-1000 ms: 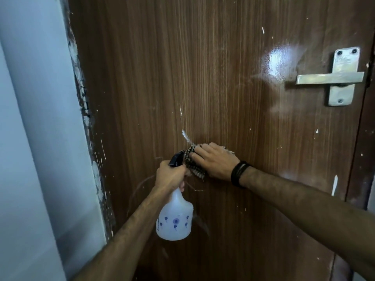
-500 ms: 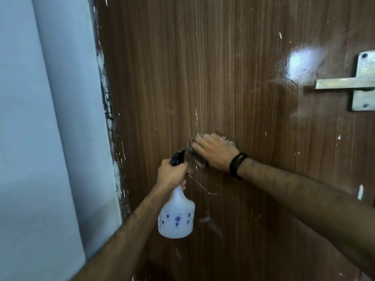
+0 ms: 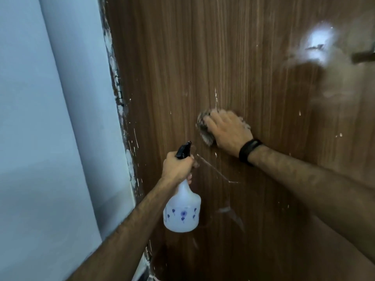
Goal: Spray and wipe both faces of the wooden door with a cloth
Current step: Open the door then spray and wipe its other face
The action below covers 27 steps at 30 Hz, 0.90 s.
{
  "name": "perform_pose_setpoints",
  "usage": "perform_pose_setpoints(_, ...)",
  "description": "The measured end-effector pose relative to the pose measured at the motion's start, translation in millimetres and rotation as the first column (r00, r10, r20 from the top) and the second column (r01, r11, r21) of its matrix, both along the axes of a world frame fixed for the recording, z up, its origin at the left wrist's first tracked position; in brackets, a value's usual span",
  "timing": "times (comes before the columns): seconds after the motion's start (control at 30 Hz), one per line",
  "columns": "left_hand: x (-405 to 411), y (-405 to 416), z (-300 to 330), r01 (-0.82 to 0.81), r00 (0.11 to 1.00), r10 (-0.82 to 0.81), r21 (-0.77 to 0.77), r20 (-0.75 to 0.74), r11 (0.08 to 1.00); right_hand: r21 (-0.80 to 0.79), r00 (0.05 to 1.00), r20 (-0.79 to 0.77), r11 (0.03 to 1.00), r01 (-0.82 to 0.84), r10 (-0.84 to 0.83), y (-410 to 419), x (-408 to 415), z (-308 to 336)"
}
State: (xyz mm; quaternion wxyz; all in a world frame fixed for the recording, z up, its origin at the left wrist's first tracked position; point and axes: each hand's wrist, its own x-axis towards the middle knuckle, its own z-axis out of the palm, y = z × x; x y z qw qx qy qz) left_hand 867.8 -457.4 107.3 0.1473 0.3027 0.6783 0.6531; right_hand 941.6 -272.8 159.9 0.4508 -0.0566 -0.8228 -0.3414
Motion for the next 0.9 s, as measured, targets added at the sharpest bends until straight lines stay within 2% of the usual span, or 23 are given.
perform_pose_setpoints(0.1, -19.4, 1.3, -13.2, 0.019, 1.0, -0.019, -0.007, -0.02, 1.0, 0.032, 0.992, 0.119, 0.999, -0.035, 0.031, -2.7, -6.8, -61.2)
perform_pose_setpoints(0.17, -37.2, 4.1, -15.5, 0.042, 0.999, -0.042, -0.008, -0.026, 0.999, 0.041, 0.994, 0.106, 0.999, -0.021, 0.016, -3.2, -20.7, -66.0)
perform_pose_setpoints(0.37, -109.8, 10.9, 11.4, 0.057, 0.996, -0.052, 0.066, -0.07, 0.996, 0.007, 0.97, -0.242, 1.0, 0.017, -0.015, -33.5, -101.8, 61.5)
perform_pose_setpoints(0.47, -132.4, 7.7, 21.8, 0.089, 0.992, -0.085, 0.039, -0.09, 0.995, 0.038, 0.956, -0.293, 0.999, 0.029, -0.017, -31.2, -115.9, 64.6)
perform_pose_setpoints(0.6, -155.2, 12.9, 7.2, 0.106, 0.99, -0.097, 0.09, -0.101, 0.99, 0.118, 0.965, -0.261, 0.993, 0.015, 0.016, -24.5, -119.0, 30.9)
perform_pose_setpoints(0.77, -165.2, 14.8, -1.5, 0.16, 0.981, -0.137, 0.179, -0.134, 0.971, 0.076, 0.962, -0.272, 0.996, 0.037, -0.015, -29.0, -123.3, 10.3)
perform_pose_setpoints(0.9, -145.1, 13.6, -7.7, 0.26, 0.956, -0.231, 0.162, -0.179, 0.952, 0.141, 0.983, -0.183, 0.99, 0.024, 0.003, -29.7, -126.4, -21.4)
